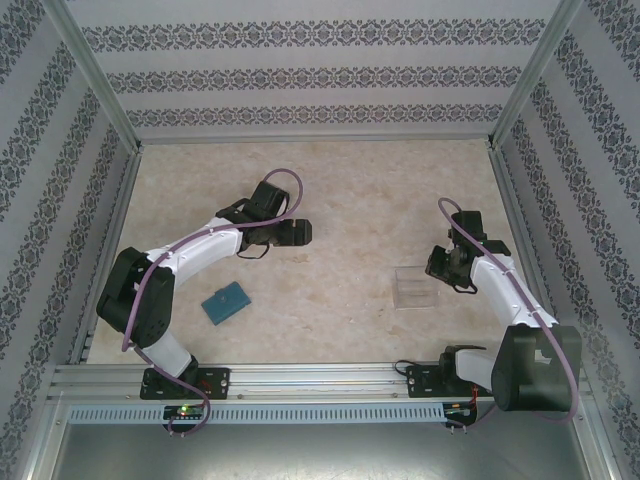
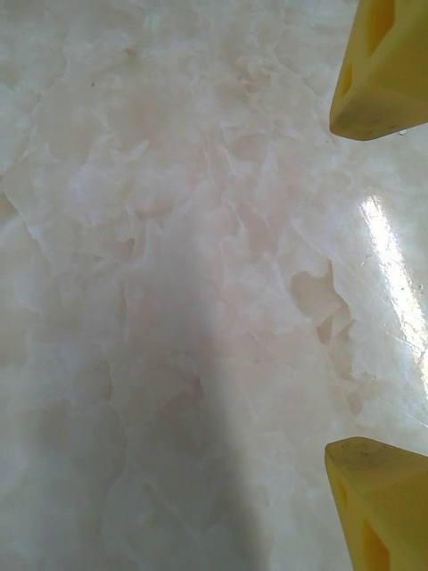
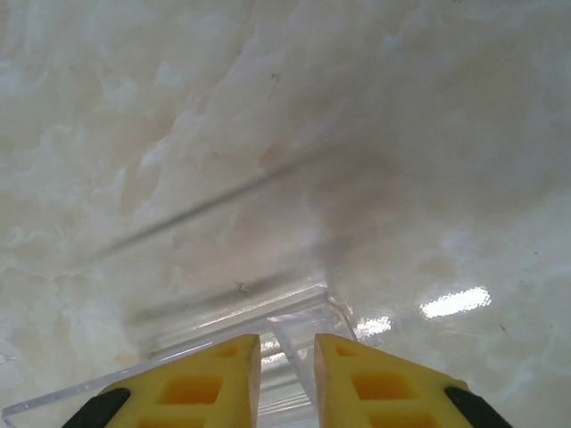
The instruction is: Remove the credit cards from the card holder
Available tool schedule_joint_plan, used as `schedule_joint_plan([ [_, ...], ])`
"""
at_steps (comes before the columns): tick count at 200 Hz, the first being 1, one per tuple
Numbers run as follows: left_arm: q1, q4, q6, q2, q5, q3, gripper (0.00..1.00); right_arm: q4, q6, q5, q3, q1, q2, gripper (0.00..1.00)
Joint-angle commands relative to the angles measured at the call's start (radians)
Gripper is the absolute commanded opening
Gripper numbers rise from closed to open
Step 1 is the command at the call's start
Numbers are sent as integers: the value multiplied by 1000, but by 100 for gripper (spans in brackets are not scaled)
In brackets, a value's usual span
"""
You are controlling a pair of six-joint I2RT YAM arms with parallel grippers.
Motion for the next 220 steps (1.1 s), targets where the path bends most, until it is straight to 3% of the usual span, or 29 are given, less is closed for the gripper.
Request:
schedule_joint_plan([
  [1, -7, -40, 0, 5, -18, 28, 87, -23, 36, -7, -22, 25, -16, 24],
  [95, -6, -37, 1, 5, 4, 31, 87, -31, 106, 15, -60, 123, -62, 26],
  [220, -6, -58, 14, -17, -27, 35, 88, -28, 139, 62, -5, 232, -69, 5],
])
